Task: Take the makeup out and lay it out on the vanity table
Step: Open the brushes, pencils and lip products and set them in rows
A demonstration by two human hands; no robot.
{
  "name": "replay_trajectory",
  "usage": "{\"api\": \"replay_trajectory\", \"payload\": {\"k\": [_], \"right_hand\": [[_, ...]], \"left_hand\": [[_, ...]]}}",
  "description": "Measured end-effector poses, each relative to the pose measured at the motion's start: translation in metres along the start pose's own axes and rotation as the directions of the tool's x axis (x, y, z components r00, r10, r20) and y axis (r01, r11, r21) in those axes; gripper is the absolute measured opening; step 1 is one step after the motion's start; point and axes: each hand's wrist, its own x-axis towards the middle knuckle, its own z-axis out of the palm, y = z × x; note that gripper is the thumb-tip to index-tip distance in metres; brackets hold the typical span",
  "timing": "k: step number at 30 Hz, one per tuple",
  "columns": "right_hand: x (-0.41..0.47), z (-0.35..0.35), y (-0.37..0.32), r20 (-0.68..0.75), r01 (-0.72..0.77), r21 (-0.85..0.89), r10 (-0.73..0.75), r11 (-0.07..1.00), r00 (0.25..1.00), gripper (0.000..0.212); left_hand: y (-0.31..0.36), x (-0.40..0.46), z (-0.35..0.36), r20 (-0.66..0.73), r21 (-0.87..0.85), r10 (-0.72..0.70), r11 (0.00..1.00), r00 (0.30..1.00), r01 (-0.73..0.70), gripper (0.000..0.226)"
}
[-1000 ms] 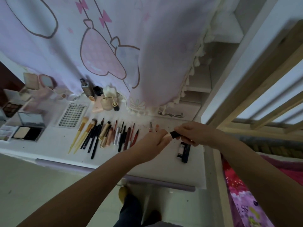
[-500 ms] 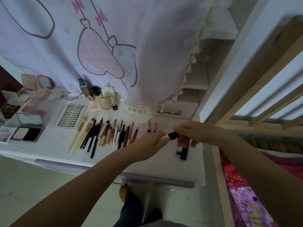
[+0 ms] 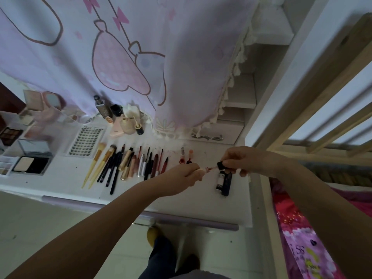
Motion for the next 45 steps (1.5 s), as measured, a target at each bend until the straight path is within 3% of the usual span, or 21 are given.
{"api": "replay_trajectory", "payload": {"k": [5,9,14,17,22,28,35,39,42,44,45], "right_hand": [[-0.002,-0.012,0.028,-0.070,-0.044,0.347,0.072,0.937,0.995,0.006],[0.008,0.002,0.050,-0.131,-0.033,0.445,0.101,0.895,0.986,0.021],[0.025,0.016,0.073,-0.341,0.026,0.281,0.075,0.959,0.937,0.015],[0.043,0.022,0.091,-0.462,0.009,0.040,0.011,0.999,0.887,0.010],[0.085,0.025,0.094,-0.618,0.074,-0.173,-0.167,0.982,0.769,0.016],[0.127,0.034,0.098,-0.583,0.003,-0.231,-0.141,0.973,0.800,0.018],[0.138,0.036,0.098,-0.507,0.056,-0.313,-0.216,0.948,0.835,0.010],[0.138,0.036,0.097,-0.510,0.025,-0.264,-0.162,0.964,0.845,0.025],[0.129,0.032,0.095,-0.503,0.005,-0.134,-0.073,0.991,0.861,0.045],[0.119,0.026,0.095,-0.486,-0.022,-0.131,-0.046,0.991,0.873,0.043],[0.114,0.022,0.096,-0.469,-0.032,-0.189,-0.062,0.981,0.881,0.038]], "left_hand": [[-0.002,-0.002,0.027,0.006,-0.389,-0.036,0.921,0.999,0.035,0.024],[0.002,0.020,0.061,-0.191,-0.524,-0.165,0.851,0.968,0.041,0.025],[-0.002,0.057,0.086,-0.512,-0.434,-0.175,0.898,0.841,-0.077,0.032],[-0.016,0.082,0.103,-0.605,-0.387,-0.194,0.919,0.773,-0.072,0.037],[-0.028,0.118,0.105,-0.681,-0.452,-0.341,0.892,0.649,-0.006,0.030],[-0.034,0.128,0.098,-0.664,-0.400,-0.374,0.909,0.648,0.114,0.014],[-0.031,0.129,0.090,-0.666,-0.364,-0.372,0.919,0.647,0.153,0.011],[-0.033,0.130,0.092,-0.661,-0.367,-0.380,0.916,0.647,0.163,0.008],[-0.029,0.126,0.090,-0.617,-0.427,-0.446,0.882,0.648,0.201,0.036],[-0.026,0.120,0.092,-0.593,-0.461,-0.479,0.861,0.647,0.216,0.058],[-0.025,0.116,0.095,-0.595,-0.452,-0.473,0.865,0.650,0.216,0.057]]}}
